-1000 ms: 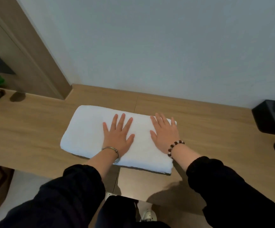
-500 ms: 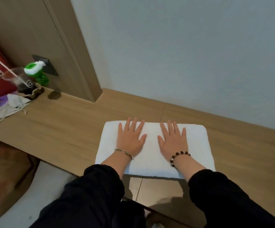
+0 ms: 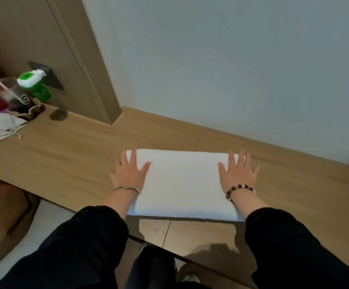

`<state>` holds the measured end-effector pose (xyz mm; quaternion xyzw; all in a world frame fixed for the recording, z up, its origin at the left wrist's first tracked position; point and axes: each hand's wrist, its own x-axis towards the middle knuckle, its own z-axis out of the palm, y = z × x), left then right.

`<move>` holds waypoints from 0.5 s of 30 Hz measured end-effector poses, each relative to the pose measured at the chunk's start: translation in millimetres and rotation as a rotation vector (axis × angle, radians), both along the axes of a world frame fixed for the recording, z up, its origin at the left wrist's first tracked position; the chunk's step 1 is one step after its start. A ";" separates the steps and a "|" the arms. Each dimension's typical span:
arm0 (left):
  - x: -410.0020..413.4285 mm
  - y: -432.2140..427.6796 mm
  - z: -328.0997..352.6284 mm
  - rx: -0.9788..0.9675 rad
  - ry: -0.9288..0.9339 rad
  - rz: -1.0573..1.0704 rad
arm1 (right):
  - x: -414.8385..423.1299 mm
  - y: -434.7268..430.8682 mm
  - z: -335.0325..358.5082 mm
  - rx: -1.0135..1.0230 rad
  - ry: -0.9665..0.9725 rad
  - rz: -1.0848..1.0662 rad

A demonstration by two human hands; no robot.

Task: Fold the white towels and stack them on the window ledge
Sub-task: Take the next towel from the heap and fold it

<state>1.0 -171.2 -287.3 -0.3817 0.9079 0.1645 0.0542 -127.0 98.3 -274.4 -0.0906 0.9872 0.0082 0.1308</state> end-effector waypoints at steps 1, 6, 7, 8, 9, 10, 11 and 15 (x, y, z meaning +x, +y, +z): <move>1.3 -1.3 2.0 0.082 0.027 0.068 | -1.3 4.4 2.4 -0.015 -0.017 -0.031; -0.8 2.3 18.8 -0.179 -0.001 -0.056 | -7.3 3.6 16.2 0.103 0.011 0.050; -7.8 3.4 23.3 -0.248 0.031 -0.154 | -11.1 -1.6 19.8 0.079 0.026 0.126; -16.3 4.6 28.2 -0.276 0.050 -0.257 | -14.9 -7.2 23.4 0.038 0.019 0.225; -25.1 6.0 33.3 -0.274 0.043 -0.358 | -18.1 -12.4 26.6 -0.008 -0.009 0.332; -35.3 6.4 37.4 -0.252 0.018 -0.457 | -21.1 -17.9 30.3 -0.042 -0.048 0.433; -45.4 7.2 41.2 -0.222 -0.020 -0.546 | -24.1 -23.5 33.7 -0.060 -0.083 0.511; -74.5 18.6 41.6 -0.118 -0.075 -0.682 | -36.0 -55.3 36.0 -0.032 -0.210 0.635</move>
